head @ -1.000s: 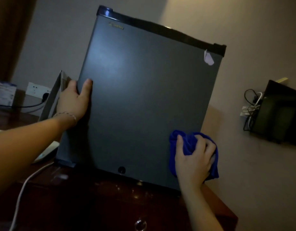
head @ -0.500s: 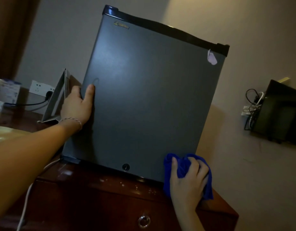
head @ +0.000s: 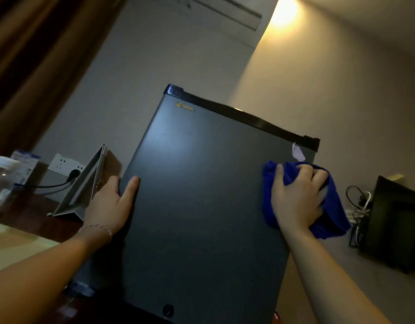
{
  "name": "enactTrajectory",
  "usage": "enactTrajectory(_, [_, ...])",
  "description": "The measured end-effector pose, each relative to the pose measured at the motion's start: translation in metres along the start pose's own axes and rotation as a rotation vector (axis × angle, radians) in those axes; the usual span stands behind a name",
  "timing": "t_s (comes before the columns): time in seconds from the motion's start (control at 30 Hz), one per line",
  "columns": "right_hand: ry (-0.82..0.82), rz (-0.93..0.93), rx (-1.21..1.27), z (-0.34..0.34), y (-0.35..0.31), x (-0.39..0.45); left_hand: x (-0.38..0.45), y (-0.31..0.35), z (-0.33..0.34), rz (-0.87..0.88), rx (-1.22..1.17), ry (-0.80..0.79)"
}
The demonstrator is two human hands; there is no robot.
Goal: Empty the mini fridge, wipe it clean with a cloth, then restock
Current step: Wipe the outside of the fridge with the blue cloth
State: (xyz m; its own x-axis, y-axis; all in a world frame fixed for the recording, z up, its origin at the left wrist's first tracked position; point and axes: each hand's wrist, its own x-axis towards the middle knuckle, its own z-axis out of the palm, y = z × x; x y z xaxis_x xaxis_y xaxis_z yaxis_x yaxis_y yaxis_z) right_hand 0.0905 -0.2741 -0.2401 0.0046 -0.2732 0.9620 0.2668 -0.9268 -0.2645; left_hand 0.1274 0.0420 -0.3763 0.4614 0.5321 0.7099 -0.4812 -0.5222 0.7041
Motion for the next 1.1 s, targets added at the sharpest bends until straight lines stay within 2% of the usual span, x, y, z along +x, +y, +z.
enactTrajectory(0.17, [0.039,-0.020,-0.084,0.007,-0.024,0.051,0.005,-0.007,0.002,-0.005,0.032,0.005])
enactTrajectory(0.4, [0.091,-0.145,-0.176,0.016,-0.042,0.060,0.005,-0.010,0.004,0.004,0.040,0.017])
enactTrajectory(0.6, [0.003,-0.242,-0.150,0.020,-0.053,0.050,0.003,-0.011,0.003,-0.010,0.006,-0.007])
enactTrajectory(0.77, [-0.023,-0.434,-0.144,0.016,-0.041,0.020,0.000,-0.002,0.002,-0.010,0.002,-0.002])
enactTrajectory(0.97, [-0.090,-0.436,-0.063,0.008,-0.019,-0.042,0.001,-0.003,0.000,-0.016,-0.032,-0.028])
enactTrajectory(1.1, [-0.161,-0.464,-0.103,0.003,-0.002,-0.100,-0.002,0.001,-0.002,-0.011,-0.009,-0.039])
